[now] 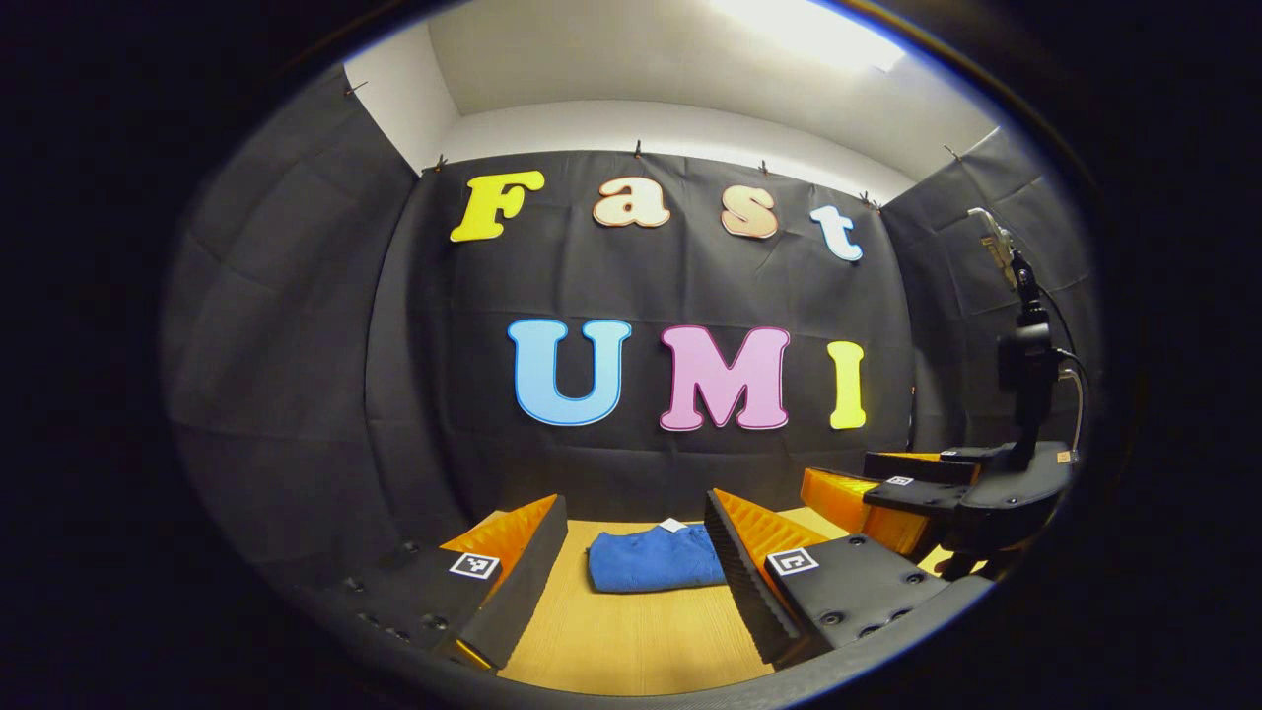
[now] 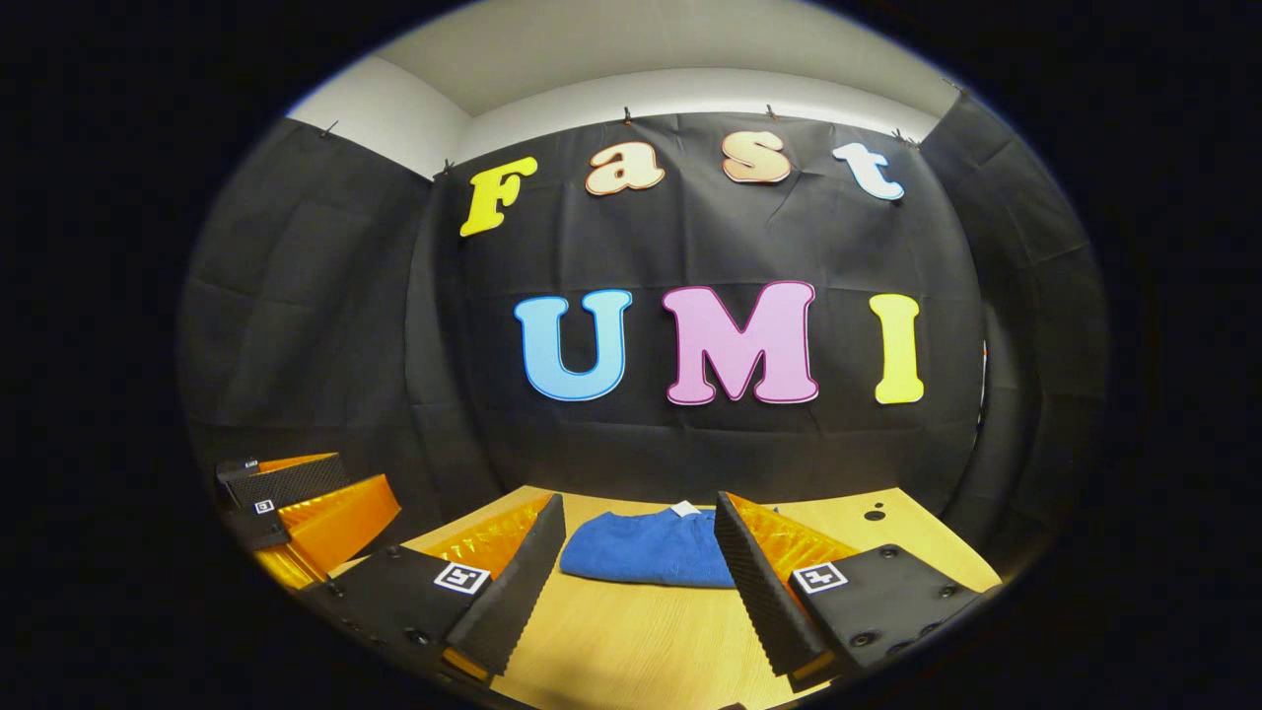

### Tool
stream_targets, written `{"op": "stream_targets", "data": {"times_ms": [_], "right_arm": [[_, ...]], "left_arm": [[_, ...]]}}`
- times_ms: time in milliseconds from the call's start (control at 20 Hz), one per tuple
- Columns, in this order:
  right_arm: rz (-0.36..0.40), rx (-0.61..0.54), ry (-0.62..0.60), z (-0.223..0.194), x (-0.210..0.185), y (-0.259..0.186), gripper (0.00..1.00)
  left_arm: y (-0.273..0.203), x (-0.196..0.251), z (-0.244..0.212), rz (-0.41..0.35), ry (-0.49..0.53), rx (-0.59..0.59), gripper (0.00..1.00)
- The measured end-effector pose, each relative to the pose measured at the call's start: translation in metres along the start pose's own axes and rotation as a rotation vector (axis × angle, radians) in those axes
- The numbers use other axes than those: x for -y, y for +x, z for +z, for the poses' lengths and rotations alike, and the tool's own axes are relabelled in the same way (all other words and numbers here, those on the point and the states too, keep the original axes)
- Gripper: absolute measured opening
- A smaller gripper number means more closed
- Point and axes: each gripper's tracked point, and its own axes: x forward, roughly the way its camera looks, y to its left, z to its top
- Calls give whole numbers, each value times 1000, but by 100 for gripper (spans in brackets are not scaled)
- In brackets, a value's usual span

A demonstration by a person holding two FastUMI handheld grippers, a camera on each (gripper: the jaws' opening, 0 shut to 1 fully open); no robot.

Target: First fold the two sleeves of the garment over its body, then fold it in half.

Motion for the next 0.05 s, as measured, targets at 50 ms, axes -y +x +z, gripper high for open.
{"op": "stream_targets", "data": {"times_ms": [50], "right_arm": [[1,-6,-1,-2,-1,0,89]], "left_arm": [[1,1,0,-2,-1,2,81]]}}
